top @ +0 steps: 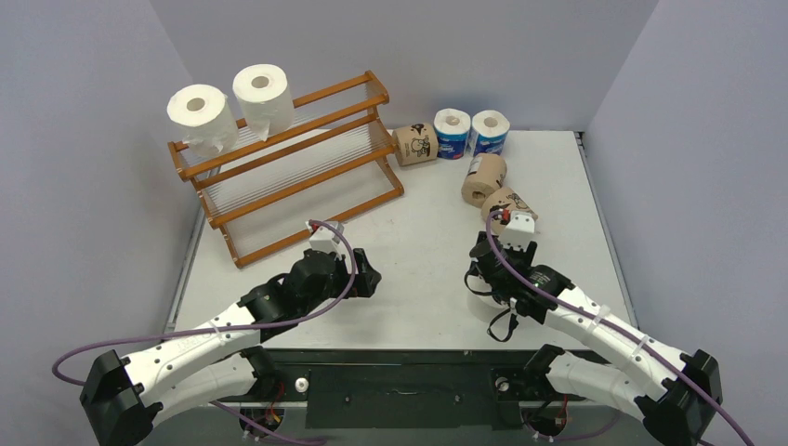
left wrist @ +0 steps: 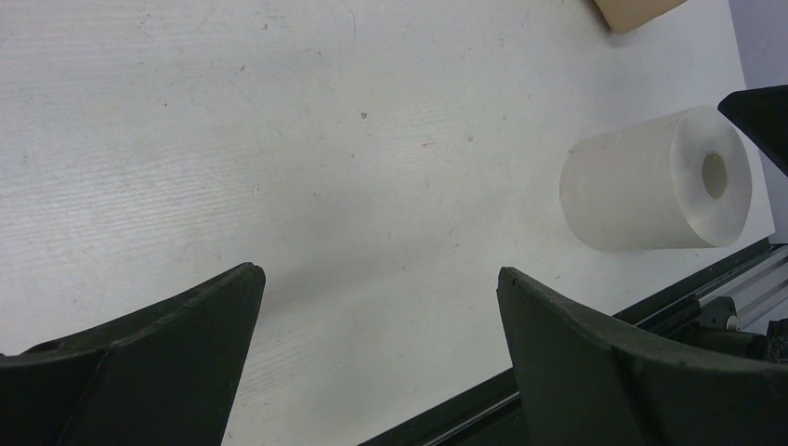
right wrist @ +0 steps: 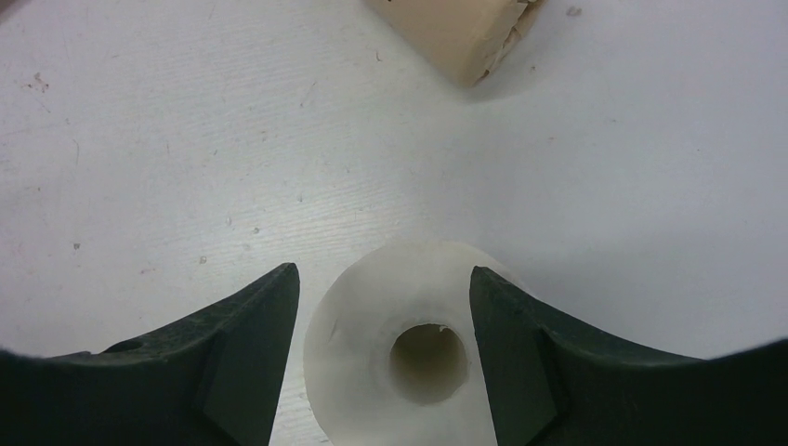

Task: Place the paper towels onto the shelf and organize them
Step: Move the paper towel to the center of the board.

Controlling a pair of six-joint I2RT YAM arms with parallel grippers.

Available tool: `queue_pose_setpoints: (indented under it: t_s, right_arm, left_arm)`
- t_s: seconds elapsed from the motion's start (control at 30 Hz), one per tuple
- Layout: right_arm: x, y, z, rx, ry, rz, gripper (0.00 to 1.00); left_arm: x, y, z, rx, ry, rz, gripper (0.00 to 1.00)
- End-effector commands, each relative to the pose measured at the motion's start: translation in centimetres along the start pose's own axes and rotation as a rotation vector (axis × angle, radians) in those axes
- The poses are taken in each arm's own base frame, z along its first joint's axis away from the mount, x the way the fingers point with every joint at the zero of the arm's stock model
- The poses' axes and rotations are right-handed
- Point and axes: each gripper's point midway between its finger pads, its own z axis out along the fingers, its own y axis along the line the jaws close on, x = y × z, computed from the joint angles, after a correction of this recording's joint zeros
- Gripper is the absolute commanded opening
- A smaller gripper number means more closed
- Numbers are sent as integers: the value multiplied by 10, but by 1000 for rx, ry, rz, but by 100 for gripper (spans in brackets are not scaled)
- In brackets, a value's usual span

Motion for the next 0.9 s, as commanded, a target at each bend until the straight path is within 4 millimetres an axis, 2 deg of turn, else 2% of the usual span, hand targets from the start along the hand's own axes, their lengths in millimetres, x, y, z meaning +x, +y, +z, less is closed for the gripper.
queue_pose_setpoints:
  t_s: [0.0,0.2,0.47,0.67,0.87]
  right_arm:
    - [-6,5,-1,-5,5,6,63]
    - [2,7,0,-30,21,12,60]
    - [21,18,5,-69,73,-9,53]
    - [32,16,7,-61,103,-19,52]
    - [40,28,0,-83,112,-34,52]
  left_arm:
    - [-9,-12,-1,51,-35,-25,96]
    - [-4,-10,2,44,-18,-25,96]
    - [1,-8,4,37,-8,-32,96]
    - [4,-7,6,30,5,-31,96]
    - [7,-6,8,27,11,-29,96]
